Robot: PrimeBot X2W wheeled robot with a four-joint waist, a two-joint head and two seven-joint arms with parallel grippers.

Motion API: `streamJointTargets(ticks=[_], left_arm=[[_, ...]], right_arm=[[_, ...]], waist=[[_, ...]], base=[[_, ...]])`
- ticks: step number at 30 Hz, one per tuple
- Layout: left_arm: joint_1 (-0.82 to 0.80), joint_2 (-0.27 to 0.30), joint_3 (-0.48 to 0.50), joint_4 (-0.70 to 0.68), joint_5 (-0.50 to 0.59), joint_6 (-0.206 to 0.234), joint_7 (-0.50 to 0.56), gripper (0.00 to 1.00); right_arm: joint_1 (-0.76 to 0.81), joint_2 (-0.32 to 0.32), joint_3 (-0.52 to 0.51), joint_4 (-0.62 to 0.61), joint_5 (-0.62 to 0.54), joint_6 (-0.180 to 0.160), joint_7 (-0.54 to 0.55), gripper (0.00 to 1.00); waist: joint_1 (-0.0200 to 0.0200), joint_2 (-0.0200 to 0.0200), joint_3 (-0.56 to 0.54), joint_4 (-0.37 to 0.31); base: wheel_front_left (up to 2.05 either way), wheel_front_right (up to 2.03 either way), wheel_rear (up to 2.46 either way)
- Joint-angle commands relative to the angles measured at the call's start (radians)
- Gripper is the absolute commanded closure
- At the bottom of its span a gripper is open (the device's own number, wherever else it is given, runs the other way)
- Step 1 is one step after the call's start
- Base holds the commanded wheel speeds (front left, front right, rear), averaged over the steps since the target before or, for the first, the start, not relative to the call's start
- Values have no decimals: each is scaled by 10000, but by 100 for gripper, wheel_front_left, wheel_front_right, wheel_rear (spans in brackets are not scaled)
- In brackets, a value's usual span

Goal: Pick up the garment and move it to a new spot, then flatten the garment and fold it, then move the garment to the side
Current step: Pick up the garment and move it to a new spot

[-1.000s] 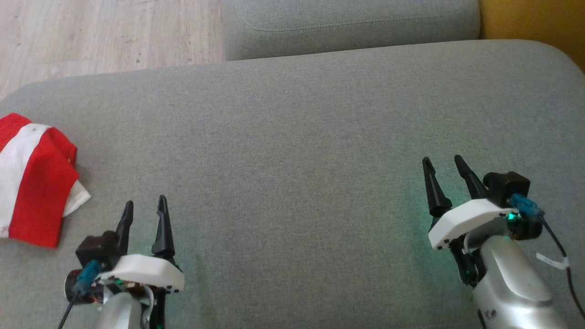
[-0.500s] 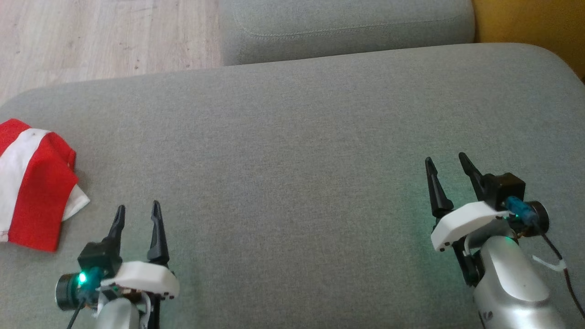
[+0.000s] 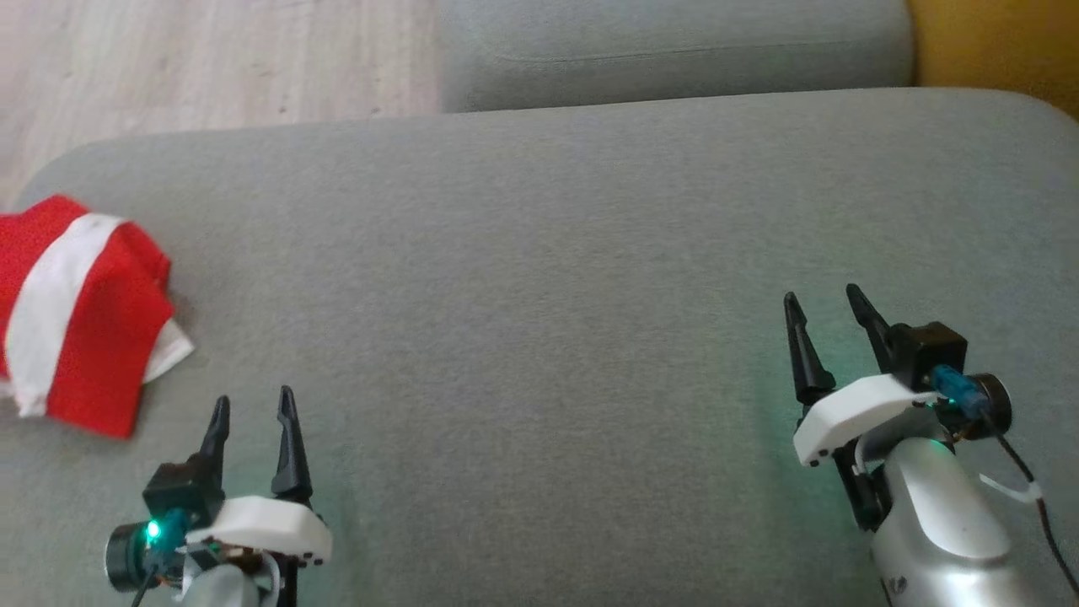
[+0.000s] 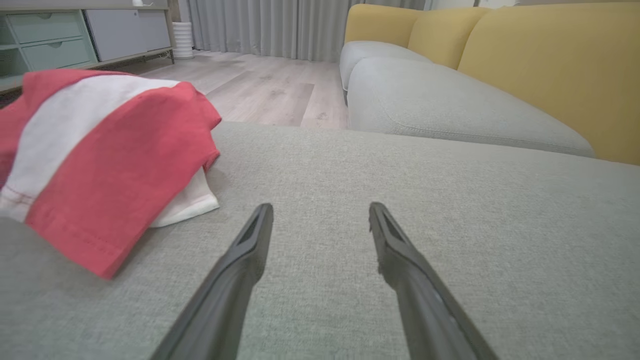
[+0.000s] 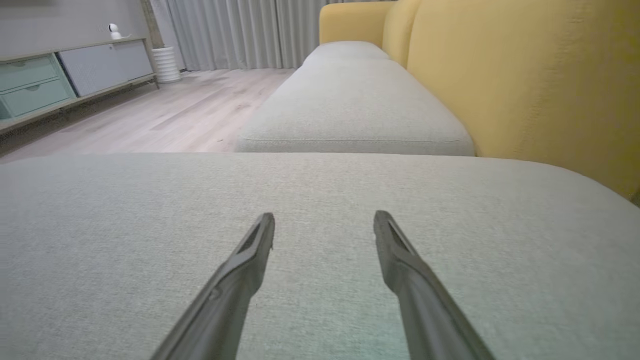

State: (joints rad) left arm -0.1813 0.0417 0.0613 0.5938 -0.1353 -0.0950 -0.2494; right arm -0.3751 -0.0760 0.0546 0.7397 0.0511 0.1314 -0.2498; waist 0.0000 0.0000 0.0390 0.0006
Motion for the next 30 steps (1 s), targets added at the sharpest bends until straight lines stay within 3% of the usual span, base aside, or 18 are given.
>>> streamJointTargets(ticks=[1,9,18,23,30], left_arm=[[-315,88,114,-338,-124,77,-124,0],[-142,87,-364,-498,-686,281,-124,0],[248,86,-122,-659,-846,418,-124,0],[222,86,108,-730,-576,363,-124,0],[-716,145,444,-1336,-198,11,-124,0]], right_arm=[[-161,82,327,-354,-51,-7,-120,0],[-251,132,1059,-392,225,-7,-120,0],[-451,215,1930,-313,679,-7,-120,0],[-569,232,2283,-230,814,-7,-120,0],[-843,173,2583,-289,880,-7,-120,0]], waist=[[0,0,166,543],[0,0,492,2687],[0,0,727,4276],[0,0,866,4596],[0,0,1375,4290]], base=[[0,0,0],[0,0,0],[0,0,0],[0,0,0],[0,0,0]])
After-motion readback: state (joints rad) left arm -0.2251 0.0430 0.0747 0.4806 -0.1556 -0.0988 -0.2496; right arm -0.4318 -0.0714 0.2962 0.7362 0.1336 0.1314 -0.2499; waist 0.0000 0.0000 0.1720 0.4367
